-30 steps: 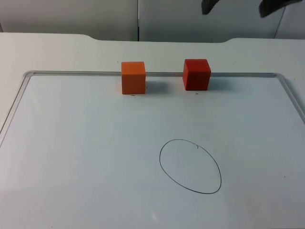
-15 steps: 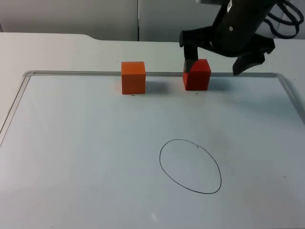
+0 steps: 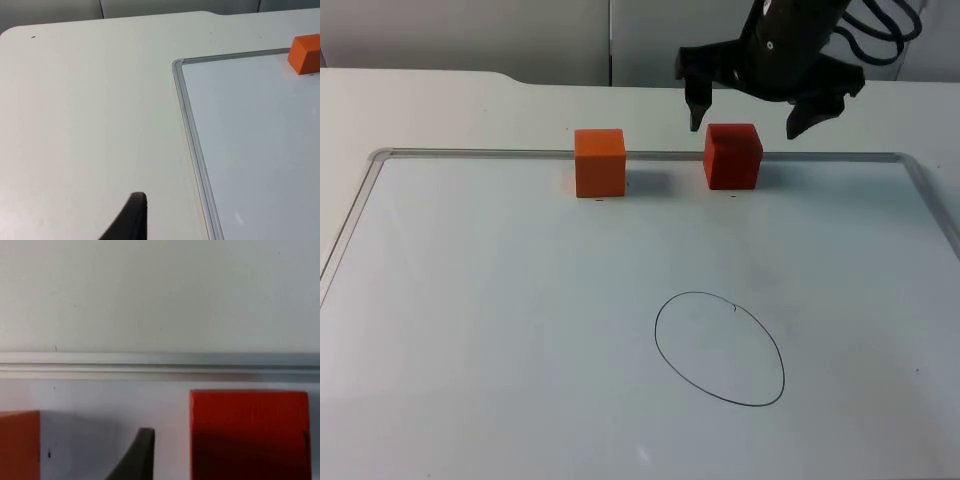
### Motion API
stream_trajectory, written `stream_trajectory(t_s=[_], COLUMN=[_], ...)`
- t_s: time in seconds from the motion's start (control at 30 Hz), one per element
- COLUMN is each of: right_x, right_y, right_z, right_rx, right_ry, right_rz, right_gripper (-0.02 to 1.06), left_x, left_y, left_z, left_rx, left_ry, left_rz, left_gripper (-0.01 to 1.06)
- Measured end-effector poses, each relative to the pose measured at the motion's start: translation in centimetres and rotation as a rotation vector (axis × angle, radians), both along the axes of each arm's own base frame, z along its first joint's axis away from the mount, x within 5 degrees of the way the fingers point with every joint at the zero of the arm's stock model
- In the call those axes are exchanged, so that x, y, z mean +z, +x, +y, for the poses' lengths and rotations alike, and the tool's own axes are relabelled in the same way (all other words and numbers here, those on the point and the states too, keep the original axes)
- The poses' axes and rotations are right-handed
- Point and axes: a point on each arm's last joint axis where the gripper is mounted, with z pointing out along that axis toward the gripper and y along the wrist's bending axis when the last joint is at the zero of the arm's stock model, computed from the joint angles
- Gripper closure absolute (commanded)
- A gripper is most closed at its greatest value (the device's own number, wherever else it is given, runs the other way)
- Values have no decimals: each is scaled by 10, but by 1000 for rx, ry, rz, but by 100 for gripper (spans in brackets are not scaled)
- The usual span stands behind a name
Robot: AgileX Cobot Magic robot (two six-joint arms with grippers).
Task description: Pick up one cube with the left hand and another cube with the right hand. First place the cube in the right hand at the target position, then stack the cube in the left hand on top.
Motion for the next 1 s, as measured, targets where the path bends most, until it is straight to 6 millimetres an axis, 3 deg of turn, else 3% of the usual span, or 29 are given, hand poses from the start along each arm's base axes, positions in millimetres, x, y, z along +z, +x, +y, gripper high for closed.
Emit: stream_trajectory(t_s=[0.17, 0.23, 0.3, 0.33, 0.47, 0.5, 0.57, 0.6, 0.83, 1.0], right_x=[-12, -18, -18, -18, -18, -18, -18, -18, -10, 22], right_y=[2, 2, 2, 2, 2, 2, 2, 2, 3, 0], right_z=[0, 0, 0, 0, 0, 0, 0, 0, 0, 2], right_rx=[-8, -9, -9, -11, -13, -14, -15, -15, -3, 88], right_ry=[-25, -33, -33, -33, -31, -31, -30, -30, -42, -51], right_rz=[53, 69, 71, 71, 69, 69, 69, 69, 76, 88], right_gripper=[12, 19, 34, 34, 70, 70, 98, 105, 105, 105], left_x=[0, 0, 0, 0, 0, 0, 0, 0, 0, 0], left_y=[0, 0, 0, 0, 0, 0, 0, 0, 0, 0], left_z=[0, 0, 0, 0, 0, 0, 0, 0, 0, 0], left_rx=[0, 0, 0, 0, 0, 0, 0, 0, 0, 0], left_ry=[0, 0, 0, 0, 0, 0, 0, 0, 0, 0], left_rz=[0, 0, 0, 0, 0, 0, 0, 0, 0, 0], left_gripper=[0, 0, 0, 0, 0, 0, 0, 0, 0, 0])
